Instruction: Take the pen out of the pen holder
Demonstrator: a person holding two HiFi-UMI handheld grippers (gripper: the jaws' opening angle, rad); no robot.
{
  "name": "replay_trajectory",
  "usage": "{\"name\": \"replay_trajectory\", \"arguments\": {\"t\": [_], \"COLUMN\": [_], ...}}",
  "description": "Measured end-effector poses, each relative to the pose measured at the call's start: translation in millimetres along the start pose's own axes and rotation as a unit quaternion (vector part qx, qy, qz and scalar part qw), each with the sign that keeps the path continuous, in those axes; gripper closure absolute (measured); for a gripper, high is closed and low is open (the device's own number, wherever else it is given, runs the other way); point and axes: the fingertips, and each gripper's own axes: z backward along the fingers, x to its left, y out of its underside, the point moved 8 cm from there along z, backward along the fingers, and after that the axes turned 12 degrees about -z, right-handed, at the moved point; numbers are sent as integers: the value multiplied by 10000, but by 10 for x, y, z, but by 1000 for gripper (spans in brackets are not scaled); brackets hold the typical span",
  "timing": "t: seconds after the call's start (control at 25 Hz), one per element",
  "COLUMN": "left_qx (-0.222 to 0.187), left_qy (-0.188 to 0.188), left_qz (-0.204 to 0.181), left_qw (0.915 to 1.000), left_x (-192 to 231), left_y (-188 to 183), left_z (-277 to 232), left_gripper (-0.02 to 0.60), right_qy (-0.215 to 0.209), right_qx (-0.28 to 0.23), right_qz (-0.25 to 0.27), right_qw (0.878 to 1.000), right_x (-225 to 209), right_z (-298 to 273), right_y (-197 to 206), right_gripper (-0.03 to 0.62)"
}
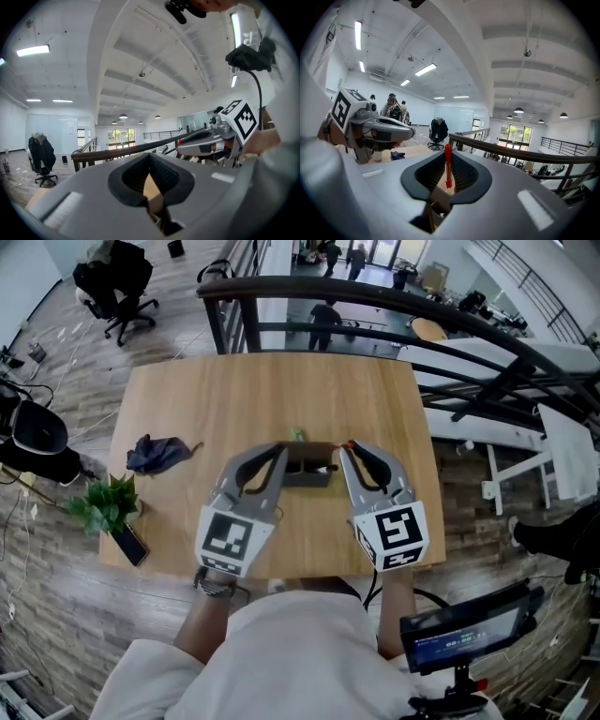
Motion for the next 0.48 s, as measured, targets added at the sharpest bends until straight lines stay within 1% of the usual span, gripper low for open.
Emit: {"name": "replay_trajectory", "arguments": {"t": [0.28,0.48], "left_qx": [-164,-298], "left_qy": [136,209], "left_qz": [-174,-292], "left_qw": [9996,9989], "left_x": [-49,-55], "left_y": [-145,-246], "left_z": [-16,-48], "left_gripper": [581,581], "right_qy": [166,275], "right_qx": [-309,-472], "right_qz": [-146,-101], "right_qw": [9993,9985], "right_x": [-23,-19], "right_z": [194,254], "right_y": [-131,-200], "right_gripper": [554,554]}}
